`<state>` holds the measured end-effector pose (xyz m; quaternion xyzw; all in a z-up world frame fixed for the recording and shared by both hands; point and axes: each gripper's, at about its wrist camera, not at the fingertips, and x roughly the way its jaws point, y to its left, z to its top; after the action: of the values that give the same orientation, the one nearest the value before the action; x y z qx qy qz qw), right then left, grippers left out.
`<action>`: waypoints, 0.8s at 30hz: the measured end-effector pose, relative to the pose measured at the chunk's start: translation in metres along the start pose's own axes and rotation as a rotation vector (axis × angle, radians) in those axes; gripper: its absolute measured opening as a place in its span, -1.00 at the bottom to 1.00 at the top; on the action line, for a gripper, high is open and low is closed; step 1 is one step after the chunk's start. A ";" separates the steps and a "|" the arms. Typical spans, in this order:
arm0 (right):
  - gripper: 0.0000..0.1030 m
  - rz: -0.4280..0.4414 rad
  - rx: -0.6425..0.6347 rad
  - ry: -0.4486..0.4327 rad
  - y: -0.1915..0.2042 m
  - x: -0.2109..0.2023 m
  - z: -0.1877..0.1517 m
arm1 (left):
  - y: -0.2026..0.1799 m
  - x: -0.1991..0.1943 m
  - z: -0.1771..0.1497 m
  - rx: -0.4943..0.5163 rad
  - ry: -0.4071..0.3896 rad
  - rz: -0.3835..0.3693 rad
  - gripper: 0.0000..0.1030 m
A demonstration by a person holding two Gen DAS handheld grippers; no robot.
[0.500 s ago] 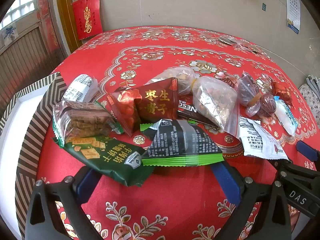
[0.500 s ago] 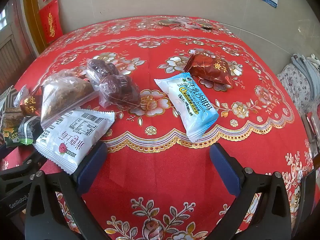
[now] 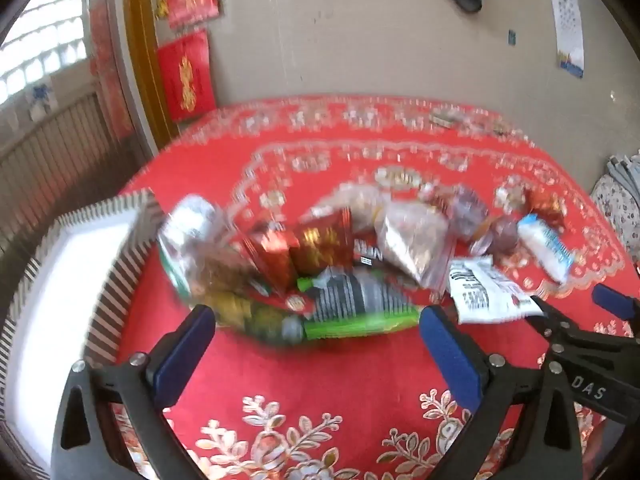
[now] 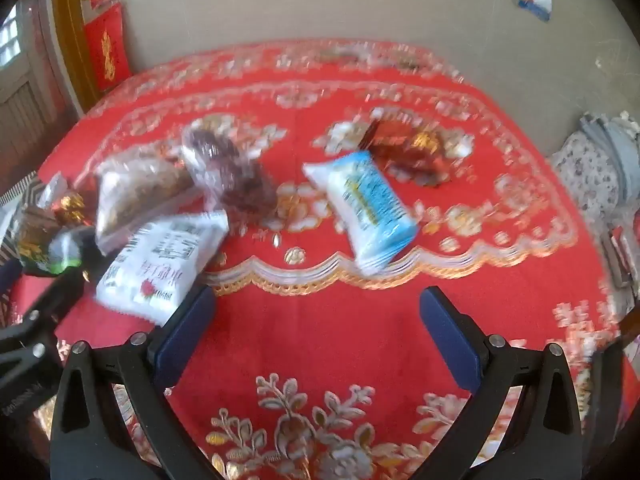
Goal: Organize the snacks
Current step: 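Move both tools toward the snack pile on the tablecloth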
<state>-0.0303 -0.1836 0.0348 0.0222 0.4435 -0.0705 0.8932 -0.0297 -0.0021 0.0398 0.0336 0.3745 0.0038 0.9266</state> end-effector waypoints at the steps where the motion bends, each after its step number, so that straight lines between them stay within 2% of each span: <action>1: 0.99 -0.005 -0.002 -0.020 0.000 -0.009 0.001 | 0.001 -0.004 0.004 0.001 -0.015 0.007 1.00; 6: 0.99 -0.018 -0.029 -0.097 0.005 -0.043 0.013 | 0.009 -0.027 0.015 0.003 -0.076 0.008 1.00; 11: 0.99 0.005 -0.052 -0.136 0.015 -0.060 0.025 | 0.021 -0.040 0.018 -0.018 -0.111 0.023 1.00; 20: 0.99 0.050 -0.103 -0.160 0.046 -0.067 0.029 | 0.052 -0.038 0.018 -0.058 -0.090 0.045 1.00; 24: 0.99 0.056 -0.130 -0.143 0.059 -0.061 0.032 | 0.074 -0.033 0.026 -0.082 -0.068 0.035 1.00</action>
<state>-0.0334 -0.1221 0.1013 -0.0286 0.3815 -0.0182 0.9238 -0.0340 0.0686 0.0867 0.0024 0.3418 0.0339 0.9392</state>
